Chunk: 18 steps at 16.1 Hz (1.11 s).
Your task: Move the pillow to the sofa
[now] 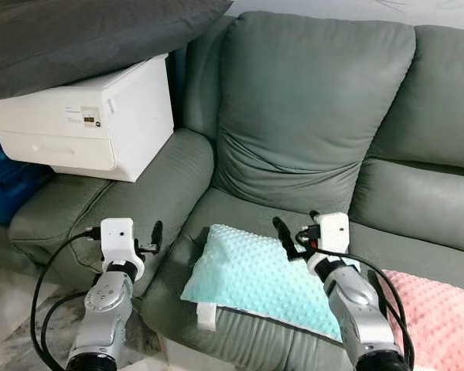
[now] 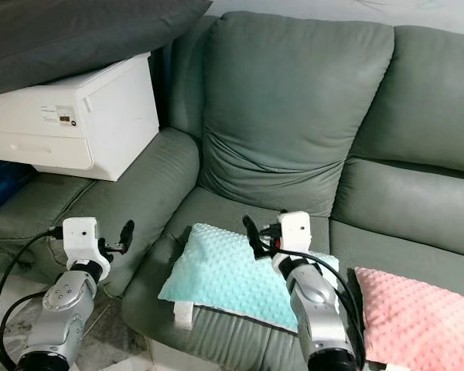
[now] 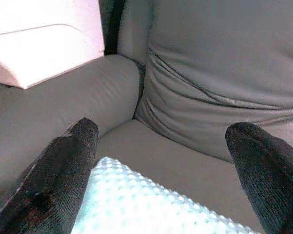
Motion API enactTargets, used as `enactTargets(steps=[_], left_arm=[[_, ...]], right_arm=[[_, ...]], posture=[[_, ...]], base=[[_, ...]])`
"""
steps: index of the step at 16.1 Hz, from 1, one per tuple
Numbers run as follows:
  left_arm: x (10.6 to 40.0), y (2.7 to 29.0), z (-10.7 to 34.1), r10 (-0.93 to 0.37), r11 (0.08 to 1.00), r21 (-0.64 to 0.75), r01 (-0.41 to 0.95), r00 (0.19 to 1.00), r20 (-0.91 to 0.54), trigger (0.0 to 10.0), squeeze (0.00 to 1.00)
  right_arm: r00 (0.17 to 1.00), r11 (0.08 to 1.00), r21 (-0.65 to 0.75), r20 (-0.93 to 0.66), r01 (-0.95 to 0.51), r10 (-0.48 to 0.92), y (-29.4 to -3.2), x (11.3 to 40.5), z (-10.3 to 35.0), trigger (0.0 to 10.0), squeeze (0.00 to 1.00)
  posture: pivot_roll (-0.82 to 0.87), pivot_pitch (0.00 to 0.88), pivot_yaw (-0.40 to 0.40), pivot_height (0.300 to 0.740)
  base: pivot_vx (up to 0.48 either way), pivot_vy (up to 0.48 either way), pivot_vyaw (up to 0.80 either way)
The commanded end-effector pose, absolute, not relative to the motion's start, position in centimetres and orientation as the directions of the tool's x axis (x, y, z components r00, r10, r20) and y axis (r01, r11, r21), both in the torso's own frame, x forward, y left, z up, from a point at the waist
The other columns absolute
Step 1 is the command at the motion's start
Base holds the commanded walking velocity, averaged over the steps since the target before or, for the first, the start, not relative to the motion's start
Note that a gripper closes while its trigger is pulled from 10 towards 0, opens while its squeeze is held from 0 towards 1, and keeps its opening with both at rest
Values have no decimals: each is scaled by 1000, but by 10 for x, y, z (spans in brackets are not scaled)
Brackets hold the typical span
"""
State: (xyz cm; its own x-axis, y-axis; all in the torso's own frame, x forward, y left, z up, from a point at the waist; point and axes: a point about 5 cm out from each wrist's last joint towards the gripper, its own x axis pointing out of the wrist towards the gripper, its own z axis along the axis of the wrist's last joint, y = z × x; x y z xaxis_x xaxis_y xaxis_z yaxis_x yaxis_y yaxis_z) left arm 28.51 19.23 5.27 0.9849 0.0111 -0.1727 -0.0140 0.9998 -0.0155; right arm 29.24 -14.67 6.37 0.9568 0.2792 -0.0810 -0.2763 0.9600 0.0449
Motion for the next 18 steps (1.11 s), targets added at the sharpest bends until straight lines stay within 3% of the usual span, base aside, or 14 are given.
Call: enactTargets(steps=[1, 18], left_arm=[[284, 190, 53, 2, 1000, -22, -6, 985, -175, 10000, 0], [283, 186, 52, -19, 1000, -26, 15, 981, -194, 10000, 0]], right_arm=[[957, 959, 37, -70, -280, 282, -147, 293, 68, 10000, 0], [958, 963, 41, -97, -266, 269, -150, 288, 66, 10000, 0]], posture=[[-99, 0, 14, 740], [-111, 0, 20, 740]], base=[[0, 0, 0], [-253, 0, 0]])
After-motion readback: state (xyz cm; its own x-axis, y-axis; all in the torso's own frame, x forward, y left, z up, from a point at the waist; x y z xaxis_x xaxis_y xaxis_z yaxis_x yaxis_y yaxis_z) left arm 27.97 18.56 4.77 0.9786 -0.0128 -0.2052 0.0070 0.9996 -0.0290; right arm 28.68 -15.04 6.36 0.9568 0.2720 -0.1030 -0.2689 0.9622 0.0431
